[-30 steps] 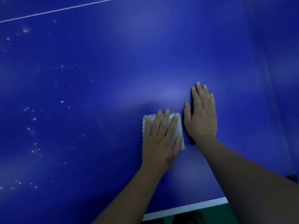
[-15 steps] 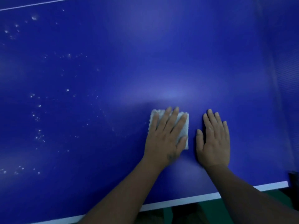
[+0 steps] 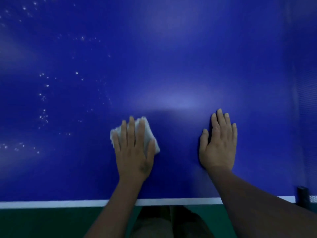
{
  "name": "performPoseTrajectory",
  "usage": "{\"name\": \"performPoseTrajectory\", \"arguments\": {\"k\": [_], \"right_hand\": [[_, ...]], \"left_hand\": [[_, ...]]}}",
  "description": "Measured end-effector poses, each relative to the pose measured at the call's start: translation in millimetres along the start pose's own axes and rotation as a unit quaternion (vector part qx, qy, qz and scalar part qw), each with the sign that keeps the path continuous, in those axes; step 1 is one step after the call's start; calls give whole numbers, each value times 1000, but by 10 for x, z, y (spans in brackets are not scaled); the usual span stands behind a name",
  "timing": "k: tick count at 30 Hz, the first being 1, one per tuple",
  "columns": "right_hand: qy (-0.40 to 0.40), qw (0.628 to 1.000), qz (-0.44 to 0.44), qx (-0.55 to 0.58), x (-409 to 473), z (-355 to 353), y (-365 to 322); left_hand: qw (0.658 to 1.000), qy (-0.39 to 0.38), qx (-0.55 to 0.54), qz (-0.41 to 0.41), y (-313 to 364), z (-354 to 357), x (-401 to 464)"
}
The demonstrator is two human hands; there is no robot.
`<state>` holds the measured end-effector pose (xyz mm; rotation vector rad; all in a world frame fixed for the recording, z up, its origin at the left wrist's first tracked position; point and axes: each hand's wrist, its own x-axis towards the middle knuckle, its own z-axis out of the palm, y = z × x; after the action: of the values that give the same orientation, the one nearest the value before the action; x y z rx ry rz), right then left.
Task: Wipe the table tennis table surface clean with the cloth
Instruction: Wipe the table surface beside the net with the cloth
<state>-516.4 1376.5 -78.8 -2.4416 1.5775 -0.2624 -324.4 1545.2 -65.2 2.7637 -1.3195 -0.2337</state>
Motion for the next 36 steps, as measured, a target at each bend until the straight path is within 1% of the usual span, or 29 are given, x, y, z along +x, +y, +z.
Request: {"name": "performPoseTrajectory", "arguments": {"k": [2, 3, 8, 10, 13, 15, 18, 19, 21, 23, 24, 26, 29, 33, 36], "right_hand": [[-8, 1000, 0, -5, -7, -10, 9], [-9, 1000, 0, -4, -11, -8, 9], [-12, 1000, -3, -6, -22, -16, 7], [-6, 1000, -5, -6, -29, -13, 12], [-4, 1000, -9, -10, -28, -9, 17], [-1, 1000, -9, -10, -35, -5, 18], [10, 1000, -10, -12, -31, 17, 12], [11, 1000, -13, -12, -28, 25, 17], [14, 1000, -16, -11, -26, 48, 31], [30, 999, -19, -8, -16, 61, 35], [43, 999, -21, -7, -17, 65, 38], [59, 998, -25, -11, -31, 81, 42], [55, 998, -28, -4, -49, 68, 47], [54, 997, -28, 49, -285, 42, 55], [53, 997, -57, 17, -770, 23, 128]], "left_hand": [[1000, -6, 4, -10, 30, 33, -402], [1000, -4, 11, -14, 39, 47, -446], [997, 15, 32, -67, 4, 83, 91], [996, 18, 31, -76, -6, 104, 111], [996, 20, 11, -84, 110, 120, -275], [993, 15, -12, -113, 200, 135, -533], [982, 27, -58, -177, 329, 162, -359], [981, 29, -65, -179, 404, 167, -208], [990, 31, -59, -128, 606, 202, 99], [998, 36, -41, -37, 855, 236, 302], [999, 39, -33, 4, 968, 253, 329], [997, 40, -17, 59, 1100, 286, 224], [995, 10, -13, 101, 1053, 273, -326], [991, -16, 3, 130, 738, 252, -1235], [991, -21, 10, 133, 560, 258, -1490]]}}
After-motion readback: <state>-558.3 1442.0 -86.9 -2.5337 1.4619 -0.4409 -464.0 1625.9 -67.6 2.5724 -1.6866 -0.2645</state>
